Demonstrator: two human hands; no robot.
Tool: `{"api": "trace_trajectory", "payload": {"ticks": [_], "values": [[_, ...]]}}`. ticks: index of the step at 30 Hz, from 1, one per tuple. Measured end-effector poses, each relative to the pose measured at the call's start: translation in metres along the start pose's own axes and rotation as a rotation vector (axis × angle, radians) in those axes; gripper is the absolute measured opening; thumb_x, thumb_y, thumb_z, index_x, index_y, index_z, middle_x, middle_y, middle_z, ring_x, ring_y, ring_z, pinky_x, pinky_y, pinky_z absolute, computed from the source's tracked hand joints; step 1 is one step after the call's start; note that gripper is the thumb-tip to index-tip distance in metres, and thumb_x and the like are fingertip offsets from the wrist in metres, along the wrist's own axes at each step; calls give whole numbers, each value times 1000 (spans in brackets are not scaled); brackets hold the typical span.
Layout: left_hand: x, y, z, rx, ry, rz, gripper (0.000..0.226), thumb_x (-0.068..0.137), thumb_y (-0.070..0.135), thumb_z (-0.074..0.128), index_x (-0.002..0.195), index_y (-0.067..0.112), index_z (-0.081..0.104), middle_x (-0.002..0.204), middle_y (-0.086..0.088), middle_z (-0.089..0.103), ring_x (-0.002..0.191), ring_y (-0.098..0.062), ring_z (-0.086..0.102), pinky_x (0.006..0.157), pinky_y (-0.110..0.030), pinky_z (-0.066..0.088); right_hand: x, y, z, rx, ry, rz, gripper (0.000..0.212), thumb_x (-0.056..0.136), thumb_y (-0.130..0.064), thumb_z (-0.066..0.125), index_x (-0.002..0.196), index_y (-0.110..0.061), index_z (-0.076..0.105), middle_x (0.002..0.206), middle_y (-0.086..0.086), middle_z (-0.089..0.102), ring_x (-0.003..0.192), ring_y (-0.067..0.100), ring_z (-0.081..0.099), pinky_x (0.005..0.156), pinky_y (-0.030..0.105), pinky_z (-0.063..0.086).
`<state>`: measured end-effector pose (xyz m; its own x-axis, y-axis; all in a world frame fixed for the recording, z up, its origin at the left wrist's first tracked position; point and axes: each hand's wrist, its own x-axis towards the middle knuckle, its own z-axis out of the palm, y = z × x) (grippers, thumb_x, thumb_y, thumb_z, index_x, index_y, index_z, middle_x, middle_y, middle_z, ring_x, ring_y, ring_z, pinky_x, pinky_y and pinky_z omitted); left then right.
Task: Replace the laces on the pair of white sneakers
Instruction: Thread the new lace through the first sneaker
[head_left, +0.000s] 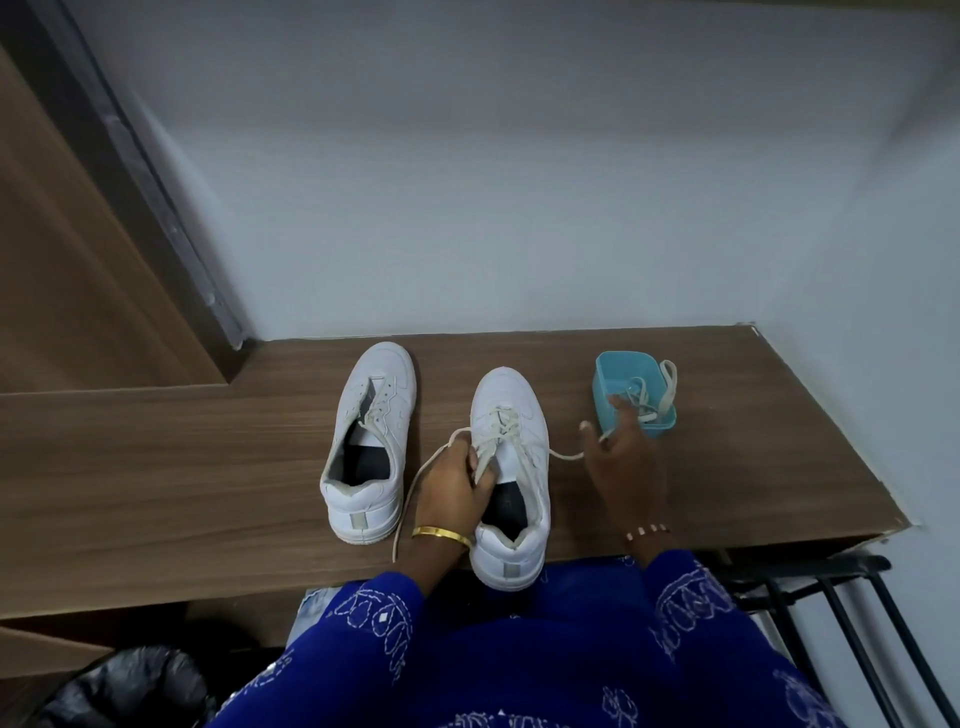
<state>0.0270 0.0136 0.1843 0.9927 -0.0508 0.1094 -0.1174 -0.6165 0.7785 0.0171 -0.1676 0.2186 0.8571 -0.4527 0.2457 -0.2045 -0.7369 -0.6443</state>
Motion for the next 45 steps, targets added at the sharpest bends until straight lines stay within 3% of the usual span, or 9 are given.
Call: {"api": "trace_trajectory", "payload": {"ticks": [3, 7, 14, 19, 26, 29, 33, 39, 45], "values": [[1, -3, 1, 10, -7, -18, 20, 84, 23, 58, 77, 13, 42, 72, -3, 52, 68, -18, 46, 59, -26, 28, -11, -13, 21, -123, -255, -188, 37, 94, -27, 47, 129, -15, 52, 96, 9, 68, 89, 23, 62, 75, 30, 44], [4, -4, 1, 52, -36, -10, 19, 86, 27, 55, 82, 10, 47, 75, -7, 56, 70, -23, 51, 61, -31, 37, -8, -18, 39, -135, -385, -252, 22, 94, -19, 46, 93, -3, 62, 91, 13, 66, 87, 26, 60, 67, 30, 37], [5, -2, -1, 81, -39, -26, 17, 85, 20, 53, 78, 14, 40, 74, -6, 52, 69, -21, 46, 60, -28, 27, 21, 10, -9, 379, 170, 254, 18, 97, -17, 41, 84, -11, 52, 76, 6, 54, 69, 18, 53, 62, 29, 44], [3, 1, -1, 35, -14, -60, 20, 85, 19, 55, 75, 12, 39, 70, -4, 50, 66, -19, 44, 56, -26, 22, 32, 20, -35, 340, 275, 185, 40, 91, -7, 51, 55, -21, 38, 56, -5, 40, 50, -4, 50, 46, 8, 33], [9, 4, 0, 5, -12, -131, 15, 86, 18, 54, 81, 12, 42, 70, -2, 50, 68, -20, 45, 58, -27, 26, 41, 7, -24, 440, 368, 110, 34, 91, -29, 49, 63, -10, 49, 61, 9, 51, 55, 13, 48, 47, 12, 35], [14, 4, 0, -5, -31, -131, 14, 86, 19, 54, 82, 12, 43, 75, -5, 52, 70, -23, 48, 60, -27, 28, 39, 2, -18, 299, 249, 71, 46, 80, -43, 43, 83, -1, 60, 80, 16, 61, 74, 25, 59, 62, 31, 51], [16, 3, 0, 56, -40, -117, 18, 86, 23, 55, 86, 14, 39, 81, -9, 55, 76, -30, 55, 61, -29, 32, 21, -5, 4, -82, 88, -240, 37, 78, -18, 66, 112, -2, 61, 103, 16, 62, 96, 29, 57, 83, 44, 47], [16, 2, -1, 144, -64, -13, 28, 88, 21, 52, 111, 7, 45, 104, -14, 59, 90, -34, 57, 70, -38, 43, 3, -12, 44, -235, -323, -361, 31, 83, -21, 44, 87, 1, 66, 90, 20, 63, 85, 36, 57, 71, 37, 43], [17, 5, 2, 143, -52, 17, 30, 88, 12, 47, 117, 5, 48, 117, -14, 52, 99, -31, 54, 76, -35, 41, 6, 0, 36, 27, -227, -168, 22, 89, -11, 51, 72, -1, 60, 70, 17, 61, 71, 32, 54, 67, 39, 42]]}}
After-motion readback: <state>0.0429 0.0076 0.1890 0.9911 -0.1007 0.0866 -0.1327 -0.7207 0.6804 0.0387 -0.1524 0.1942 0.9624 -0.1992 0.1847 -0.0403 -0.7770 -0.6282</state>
